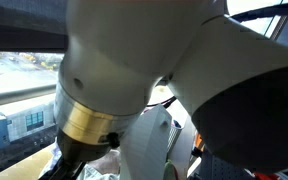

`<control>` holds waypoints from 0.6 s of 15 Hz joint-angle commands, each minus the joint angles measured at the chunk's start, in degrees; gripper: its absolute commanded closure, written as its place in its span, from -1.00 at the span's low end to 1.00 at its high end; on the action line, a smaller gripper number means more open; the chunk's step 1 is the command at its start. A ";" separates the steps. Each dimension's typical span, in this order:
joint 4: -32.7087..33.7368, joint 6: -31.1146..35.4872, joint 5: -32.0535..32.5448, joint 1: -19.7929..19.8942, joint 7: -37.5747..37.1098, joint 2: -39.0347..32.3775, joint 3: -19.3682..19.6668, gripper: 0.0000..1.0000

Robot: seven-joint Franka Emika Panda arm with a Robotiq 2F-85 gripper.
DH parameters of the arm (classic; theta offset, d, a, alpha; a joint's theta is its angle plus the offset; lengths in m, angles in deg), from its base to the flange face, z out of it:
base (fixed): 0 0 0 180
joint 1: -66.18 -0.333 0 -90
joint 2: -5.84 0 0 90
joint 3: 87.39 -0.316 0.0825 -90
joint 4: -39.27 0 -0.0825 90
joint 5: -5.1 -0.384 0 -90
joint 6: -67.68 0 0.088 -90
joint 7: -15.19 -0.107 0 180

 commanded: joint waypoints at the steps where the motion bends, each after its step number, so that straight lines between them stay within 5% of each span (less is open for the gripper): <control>1: 3.34 -1.29 -1.86 -0.92 3.40 -3.83 2.93 -1.00; 9: 3.16 -0.32 -5.78 -0.57 6.07 -10.10 6.69 -1.00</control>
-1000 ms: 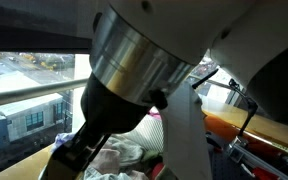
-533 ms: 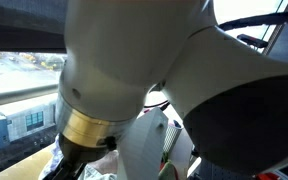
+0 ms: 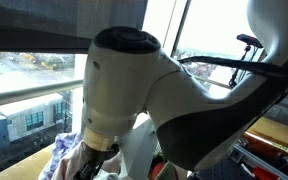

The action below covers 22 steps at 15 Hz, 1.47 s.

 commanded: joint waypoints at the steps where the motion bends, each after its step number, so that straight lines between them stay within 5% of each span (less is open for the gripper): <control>1: 1.43 -0.12 -3.72 -0.93 2.29 -3.99 0.73 -1.00; 5: 1.05 0.89 -8.04 -1.12 4.61 -7.71 0.82 -0.97; 6: 1.14 0.93 -8.94 -1.07 5.31 -8.17 0.79 -0.48; 9: 1.71 0.77 -11.32 -0.75 7.60 -8.09 0.61 -0.25; 17: 1.89 -0.02 -17.14 -0.03 13.59 -3.16 0.06 0.98; 22: 0.86 -0.01 -19.43 0.80 16.09 1.31 -0.13 1.00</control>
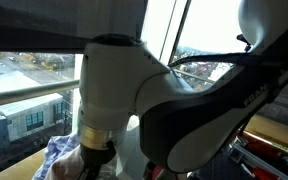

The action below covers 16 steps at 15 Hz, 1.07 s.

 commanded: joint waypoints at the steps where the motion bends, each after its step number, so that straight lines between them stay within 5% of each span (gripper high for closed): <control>1: -1.82 -0.09 -2.47 0.92 2.99 4.77 -0.30 1.00; 16: -8.34 0.49 -2.07 4.75 3.90 22.27 -0.98 1.00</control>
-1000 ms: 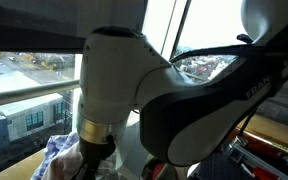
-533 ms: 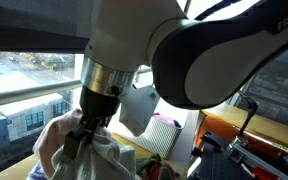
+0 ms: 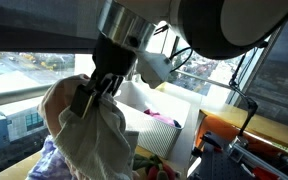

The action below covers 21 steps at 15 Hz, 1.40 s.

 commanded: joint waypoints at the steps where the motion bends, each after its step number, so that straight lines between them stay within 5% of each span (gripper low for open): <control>1: -3.28 0.58 -1.22 1.78 1.43 4.87 -0.99 1.00; 21: -10.27 0.40 -3.54 17.65 6.64 20.54 0.39 1.00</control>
